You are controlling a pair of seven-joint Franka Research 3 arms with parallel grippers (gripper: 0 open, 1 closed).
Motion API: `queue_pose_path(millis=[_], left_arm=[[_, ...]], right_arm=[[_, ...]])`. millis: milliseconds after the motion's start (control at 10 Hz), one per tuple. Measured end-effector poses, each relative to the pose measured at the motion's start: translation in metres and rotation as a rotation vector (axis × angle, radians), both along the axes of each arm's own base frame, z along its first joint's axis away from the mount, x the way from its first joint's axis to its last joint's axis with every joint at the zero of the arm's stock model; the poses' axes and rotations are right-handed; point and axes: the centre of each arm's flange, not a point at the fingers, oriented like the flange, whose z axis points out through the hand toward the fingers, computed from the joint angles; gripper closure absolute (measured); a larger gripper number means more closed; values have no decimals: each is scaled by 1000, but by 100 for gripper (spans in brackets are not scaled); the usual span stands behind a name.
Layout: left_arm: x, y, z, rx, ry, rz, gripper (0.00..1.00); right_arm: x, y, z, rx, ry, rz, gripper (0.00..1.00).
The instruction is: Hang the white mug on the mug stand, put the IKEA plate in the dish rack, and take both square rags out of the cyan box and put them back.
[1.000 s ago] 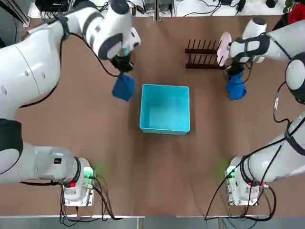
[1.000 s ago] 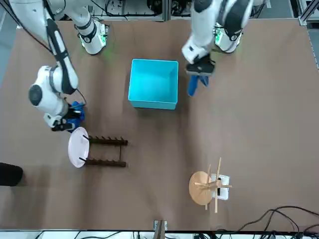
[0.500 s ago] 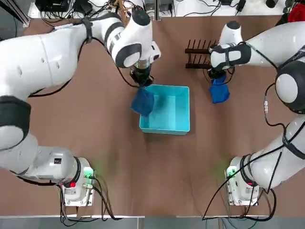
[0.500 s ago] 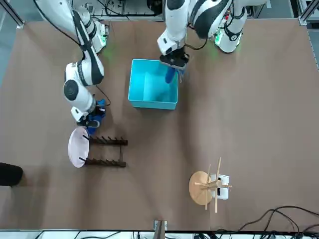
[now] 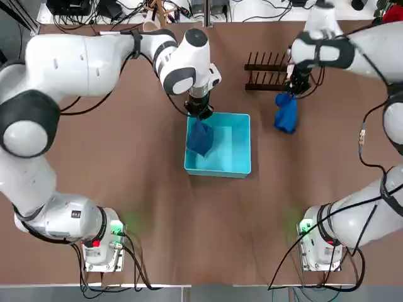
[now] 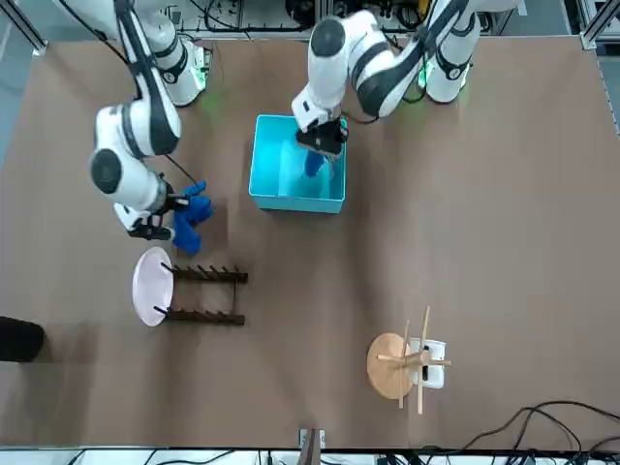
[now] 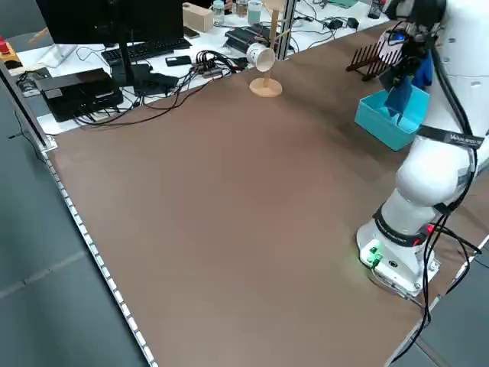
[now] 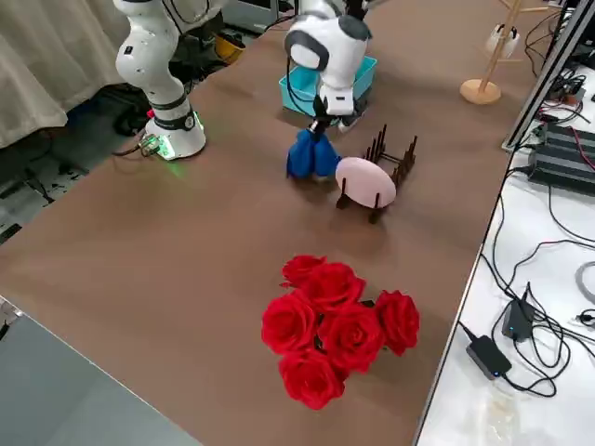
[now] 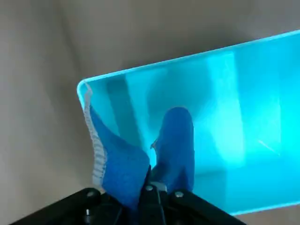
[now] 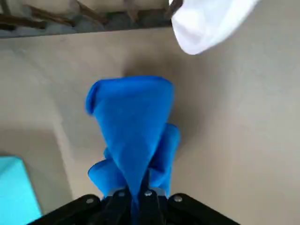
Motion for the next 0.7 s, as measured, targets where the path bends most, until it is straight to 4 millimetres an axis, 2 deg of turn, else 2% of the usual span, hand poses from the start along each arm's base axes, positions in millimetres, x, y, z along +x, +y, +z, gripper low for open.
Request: queue_pose_path(millis=[200,300,500,700], left_arm=[[9,1,-18,-2,40,7,87],[14,1,-17,-8,40,14,74],[23,1,-7,-22,27,28,44],[47,16,0,-5,-11,66,41]], right_arm=[[8,-2,61,21,0,3,96],[7,-1,82,27,0,4,96],[0,15,104,21,-4,-38,96],[-14,59,113,5,-10,-87,96]])
